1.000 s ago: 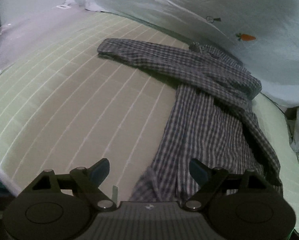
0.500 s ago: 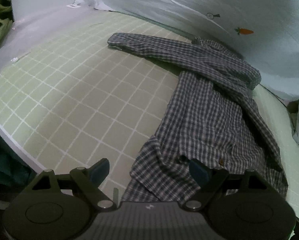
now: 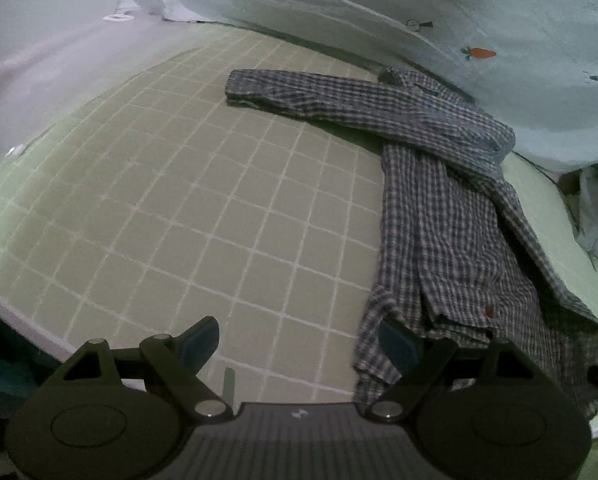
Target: Fold clothes
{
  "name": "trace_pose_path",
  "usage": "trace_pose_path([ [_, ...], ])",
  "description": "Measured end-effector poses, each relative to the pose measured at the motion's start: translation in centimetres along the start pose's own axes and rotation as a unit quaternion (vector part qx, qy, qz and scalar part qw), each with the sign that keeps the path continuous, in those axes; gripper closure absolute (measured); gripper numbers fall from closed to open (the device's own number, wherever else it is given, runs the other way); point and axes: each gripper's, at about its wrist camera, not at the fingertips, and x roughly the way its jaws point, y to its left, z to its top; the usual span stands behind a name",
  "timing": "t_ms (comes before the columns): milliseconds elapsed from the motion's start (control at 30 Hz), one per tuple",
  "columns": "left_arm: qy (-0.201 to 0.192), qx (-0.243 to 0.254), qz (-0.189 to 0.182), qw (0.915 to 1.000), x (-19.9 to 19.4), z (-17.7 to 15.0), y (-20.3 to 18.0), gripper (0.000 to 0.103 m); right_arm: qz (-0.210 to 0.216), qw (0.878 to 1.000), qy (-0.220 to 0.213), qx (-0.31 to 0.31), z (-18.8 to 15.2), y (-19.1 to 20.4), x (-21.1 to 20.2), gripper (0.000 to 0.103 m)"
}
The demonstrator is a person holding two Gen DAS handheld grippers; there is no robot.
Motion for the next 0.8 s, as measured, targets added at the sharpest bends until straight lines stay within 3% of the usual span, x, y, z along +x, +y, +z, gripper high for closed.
trace_pose_path([
  [267,-0.002,0.034,-0.003,0.9994,-0.9,0.8,3.5,0.016,0.031,0.999,0.040,0.001,-2.3,5.8,1.5,0.102],
  [433,0.006,0.022,0.012,0.9997,-1.0,1.1,6.3,0.016,0.045,0.996,0.073,0.013,-3.9,8.6,3.1,0.101],
  [567,0.009,0.002,0.021,0.9997,-0.8,1.5,7.5,0.016,0.041,0.996,0.073,0.032,-4.0,8.7,3.3,0.099],
  [667,0.017,-0.009,0.017,0.9997,-0.3,1.6,7.2,0.016,0.049,0.995,0.073,0.046,-3.6,8.4,2.9,0.088],
  [733,0.021,-0.008,0.012,0.9997,0.2,1.7,6.3,0.015,0.055,0.995,0.062,0.048,-3.3,8.1,2.2,0.072],
  [800,0.026,-0.006,0.008,0.9996,0.9,1.9,5.1,0.015,0.052,0.996,0.048,0.046,-2.7,7.6,1.8,0.063],
])
